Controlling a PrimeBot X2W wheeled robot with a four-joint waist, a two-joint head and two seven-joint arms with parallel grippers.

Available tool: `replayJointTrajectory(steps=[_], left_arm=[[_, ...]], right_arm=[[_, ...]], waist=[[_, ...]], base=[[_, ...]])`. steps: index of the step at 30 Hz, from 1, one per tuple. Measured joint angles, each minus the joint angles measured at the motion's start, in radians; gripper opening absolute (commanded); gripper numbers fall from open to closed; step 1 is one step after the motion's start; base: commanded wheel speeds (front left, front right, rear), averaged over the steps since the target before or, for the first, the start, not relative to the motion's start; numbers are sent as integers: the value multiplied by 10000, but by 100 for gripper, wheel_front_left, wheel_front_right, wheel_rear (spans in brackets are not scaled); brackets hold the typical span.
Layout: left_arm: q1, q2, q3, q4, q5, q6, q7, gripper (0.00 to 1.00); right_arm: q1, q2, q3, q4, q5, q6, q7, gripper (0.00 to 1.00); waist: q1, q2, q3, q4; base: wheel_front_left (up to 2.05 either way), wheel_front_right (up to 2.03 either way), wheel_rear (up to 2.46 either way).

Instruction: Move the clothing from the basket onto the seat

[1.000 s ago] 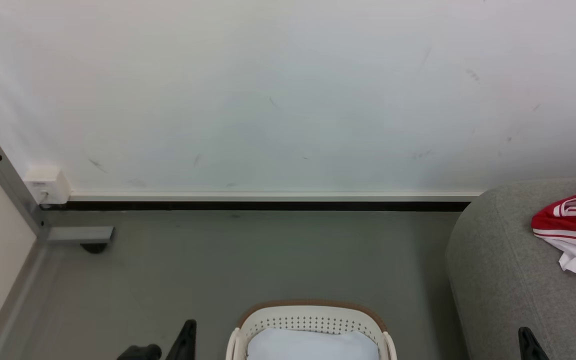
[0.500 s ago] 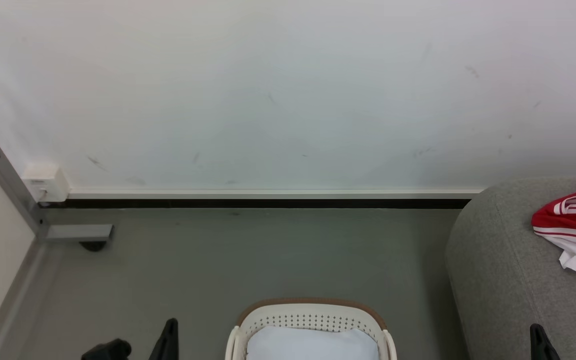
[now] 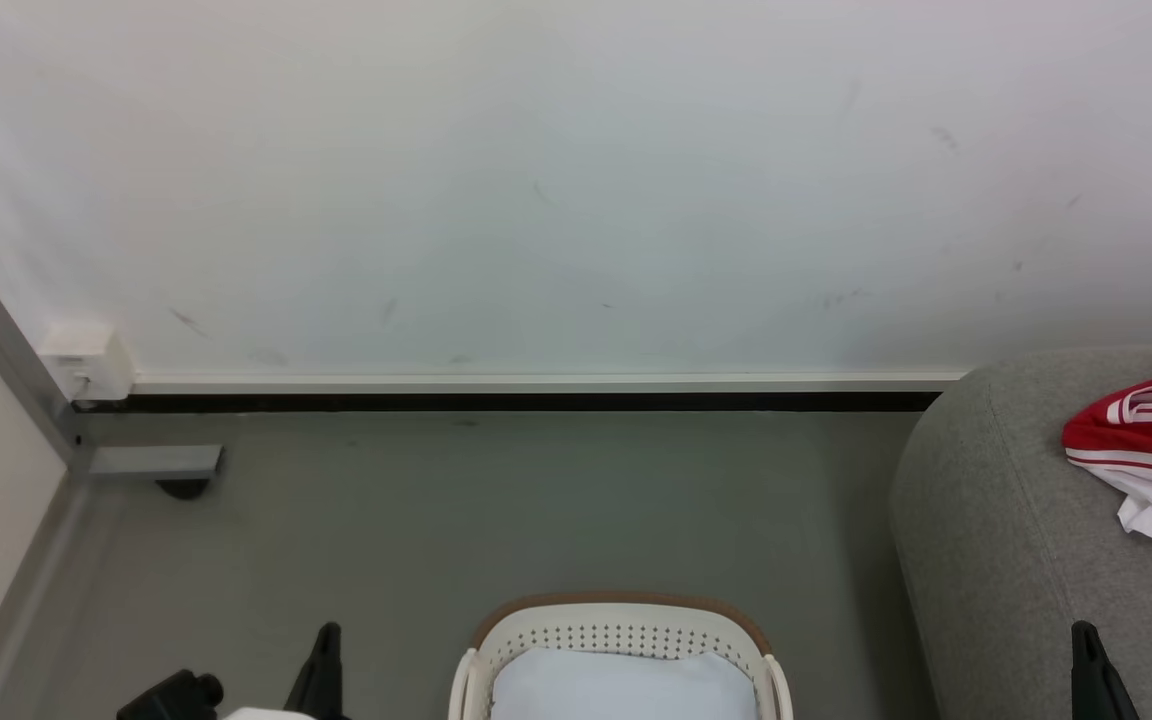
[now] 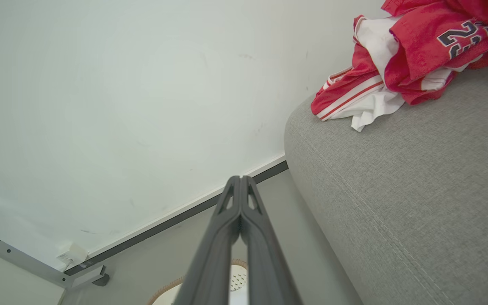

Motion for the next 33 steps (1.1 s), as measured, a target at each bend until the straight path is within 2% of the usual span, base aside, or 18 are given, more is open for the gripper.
replayJointTrajectory(steps=[33], left_arm=[[-210,-138,1097,-420,-3785,-690,1093,0]], right_arm=[[-567,-25,-23,-192,4362,-2,1053,0]], waist=[[0,1,174,-82]], base=[[0,0,0]])
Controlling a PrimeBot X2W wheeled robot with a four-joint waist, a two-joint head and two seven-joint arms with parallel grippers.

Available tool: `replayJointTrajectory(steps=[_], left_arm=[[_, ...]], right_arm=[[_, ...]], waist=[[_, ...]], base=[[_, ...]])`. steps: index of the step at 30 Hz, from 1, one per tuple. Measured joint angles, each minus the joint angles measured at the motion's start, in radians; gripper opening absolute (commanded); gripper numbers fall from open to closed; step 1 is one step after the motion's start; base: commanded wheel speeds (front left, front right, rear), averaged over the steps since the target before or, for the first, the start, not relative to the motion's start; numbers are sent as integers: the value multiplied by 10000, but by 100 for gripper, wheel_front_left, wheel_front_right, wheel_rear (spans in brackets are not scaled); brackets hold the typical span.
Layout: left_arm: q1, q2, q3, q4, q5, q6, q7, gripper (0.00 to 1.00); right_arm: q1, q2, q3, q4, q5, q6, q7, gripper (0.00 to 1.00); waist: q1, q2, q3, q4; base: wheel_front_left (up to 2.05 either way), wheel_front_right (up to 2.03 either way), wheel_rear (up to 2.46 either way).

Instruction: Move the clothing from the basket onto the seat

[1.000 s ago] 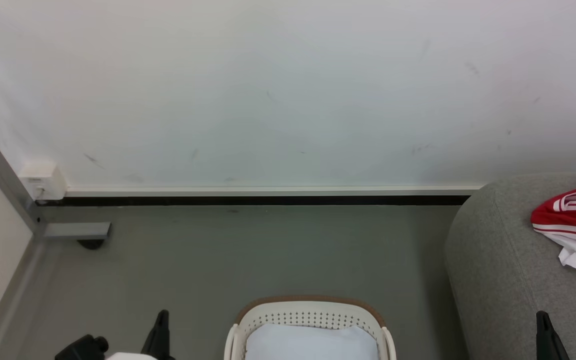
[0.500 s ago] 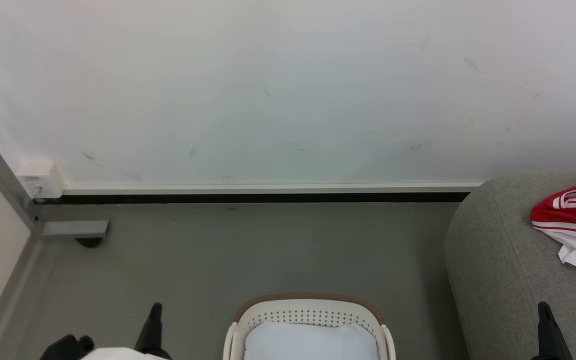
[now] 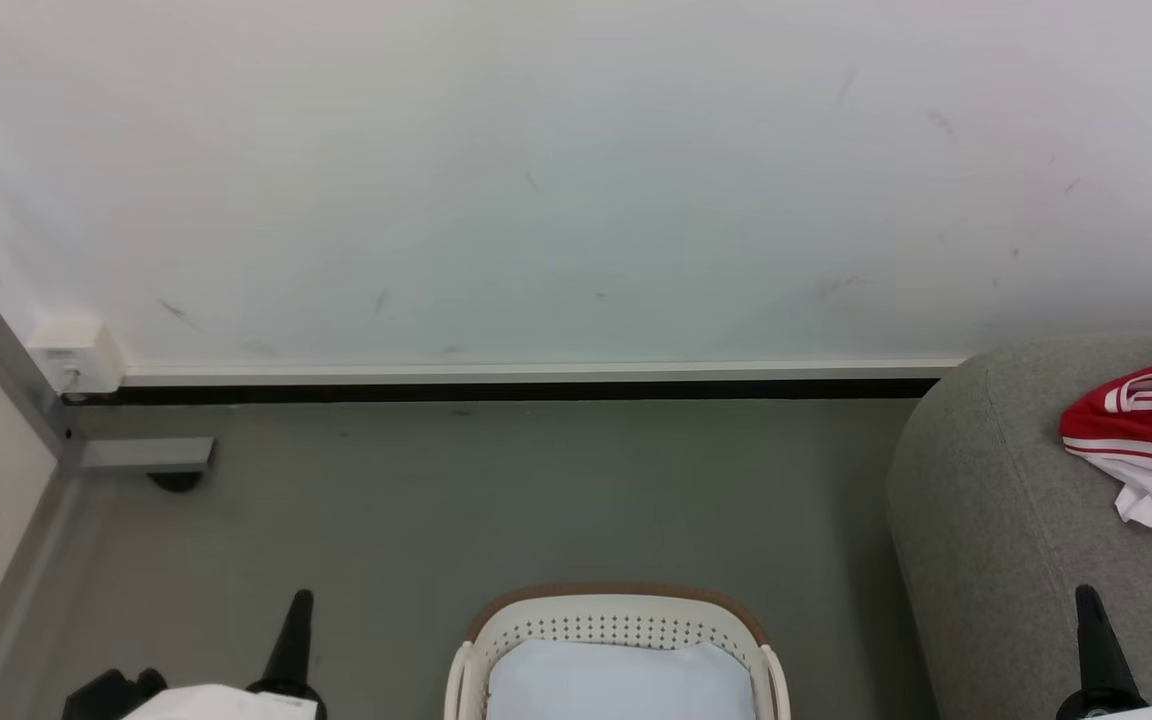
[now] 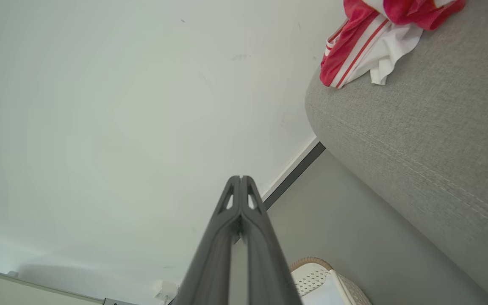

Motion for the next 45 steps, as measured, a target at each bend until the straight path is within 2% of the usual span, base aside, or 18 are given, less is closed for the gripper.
replayJointTrajectory(steps=[45], left_arm=[[-224,-180,1091,-426,-3570,-631,1018,0]], right_arm=[[-534,-52,-36,-188,4161,0,1003,0]], waist=[[-1,-1,237,-113]], base=[[0,0,0]])
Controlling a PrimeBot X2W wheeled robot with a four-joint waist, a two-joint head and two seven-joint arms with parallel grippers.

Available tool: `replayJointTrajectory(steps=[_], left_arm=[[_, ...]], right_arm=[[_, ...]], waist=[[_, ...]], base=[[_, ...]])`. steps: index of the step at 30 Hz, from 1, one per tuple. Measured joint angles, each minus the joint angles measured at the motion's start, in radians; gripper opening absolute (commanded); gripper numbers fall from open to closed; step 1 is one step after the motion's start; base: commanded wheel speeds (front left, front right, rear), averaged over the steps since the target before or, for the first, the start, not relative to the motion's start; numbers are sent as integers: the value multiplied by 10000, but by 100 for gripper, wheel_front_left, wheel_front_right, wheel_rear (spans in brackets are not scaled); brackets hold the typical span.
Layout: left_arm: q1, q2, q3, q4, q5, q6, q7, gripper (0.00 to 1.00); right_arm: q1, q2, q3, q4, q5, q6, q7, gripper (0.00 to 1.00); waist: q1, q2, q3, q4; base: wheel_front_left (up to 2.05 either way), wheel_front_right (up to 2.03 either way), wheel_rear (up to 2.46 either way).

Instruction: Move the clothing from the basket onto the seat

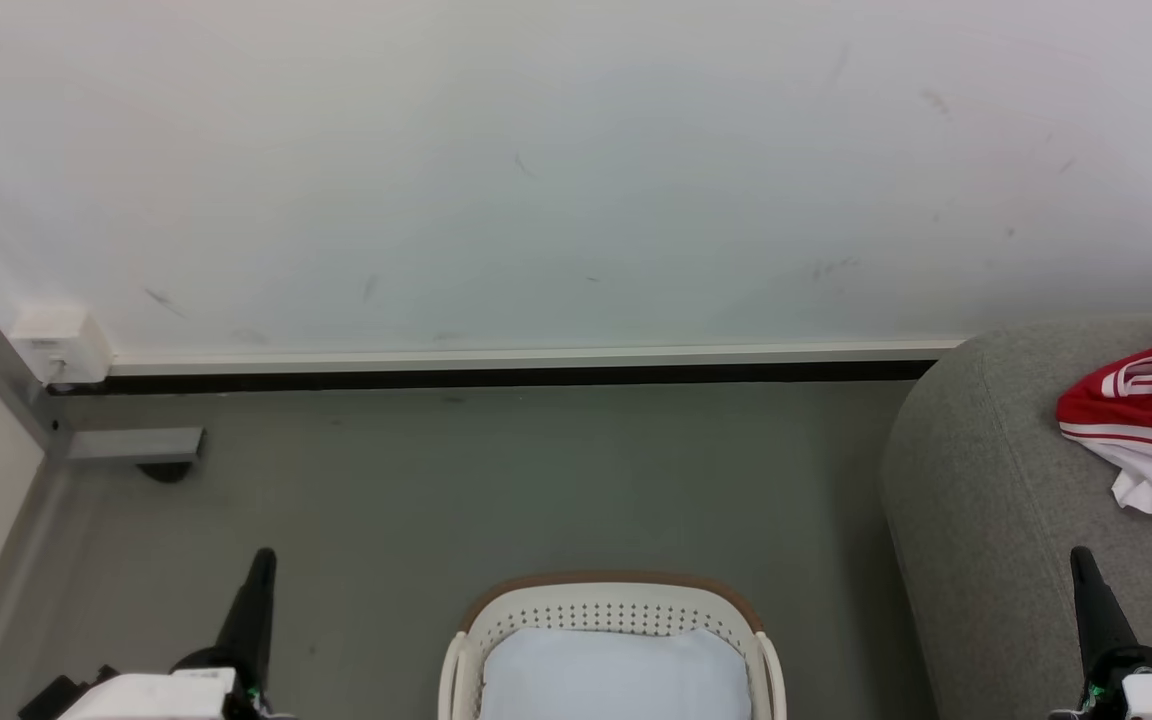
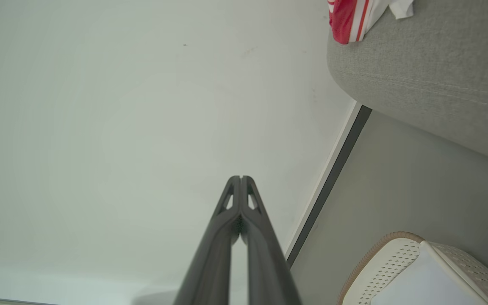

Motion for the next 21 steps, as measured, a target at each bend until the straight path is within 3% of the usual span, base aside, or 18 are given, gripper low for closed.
replayJointTrajectory(steps=[21], left_arm=[[-68,-46,347,-119,-1185,-245,345,0]], right_arm=[[-189,-23,-12,-65,1398,0,326,0]], waist=[[0,0,100,-48]], base=[[0,0,0]])
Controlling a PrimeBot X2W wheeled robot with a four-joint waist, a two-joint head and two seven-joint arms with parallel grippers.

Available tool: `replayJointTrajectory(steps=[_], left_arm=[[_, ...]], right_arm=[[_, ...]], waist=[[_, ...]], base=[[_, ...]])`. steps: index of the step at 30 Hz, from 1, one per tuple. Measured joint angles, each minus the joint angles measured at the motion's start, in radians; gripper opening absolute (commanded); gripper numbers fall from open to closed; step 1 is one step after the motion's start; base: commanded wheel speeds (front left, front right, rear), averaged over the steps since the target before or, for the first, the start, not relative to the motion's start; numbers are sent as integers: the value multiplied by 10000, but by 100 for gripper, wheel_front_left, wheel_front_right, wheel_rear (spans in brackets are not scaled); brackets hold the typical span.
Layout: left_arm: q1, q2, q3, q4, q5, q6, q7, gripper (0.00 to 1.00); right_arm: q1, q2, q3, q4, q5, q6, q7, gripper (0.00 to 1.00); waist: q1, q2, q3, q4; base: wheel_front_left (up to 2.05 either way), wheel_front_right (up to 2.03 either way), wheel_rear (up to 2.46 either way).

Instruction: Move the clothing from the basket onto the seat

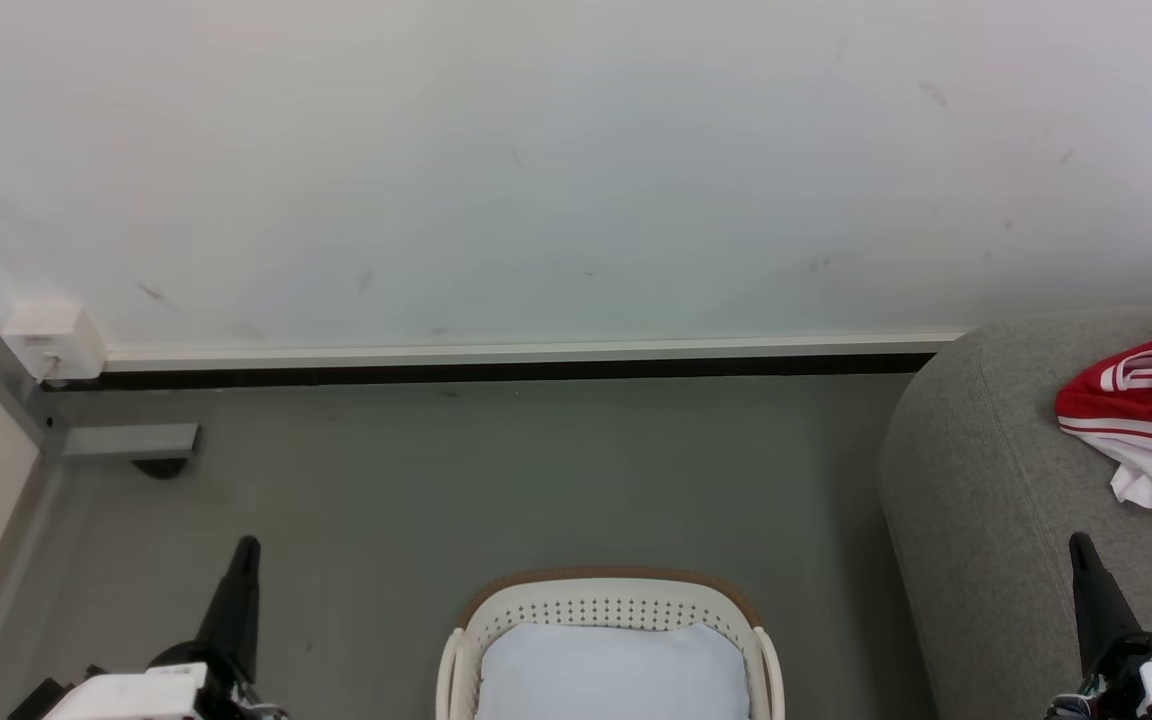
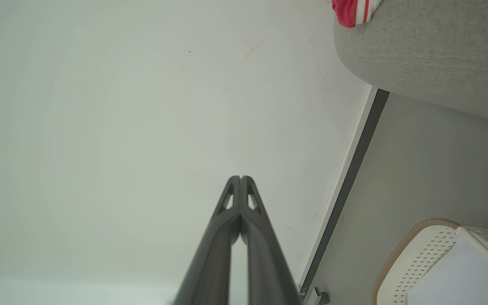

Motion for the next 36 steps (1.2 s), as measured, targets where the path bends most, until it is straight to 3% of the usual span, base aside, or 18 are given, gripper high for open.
replayJointTrajectory(steps=[36], left_arm=[[-2,-2,2,-2,0,-2,0,0]], right_arm=[[-2,-2,0,-4,0,0,0,0]], waist=[[0,0,0,1]], base=[[0,0,0]])
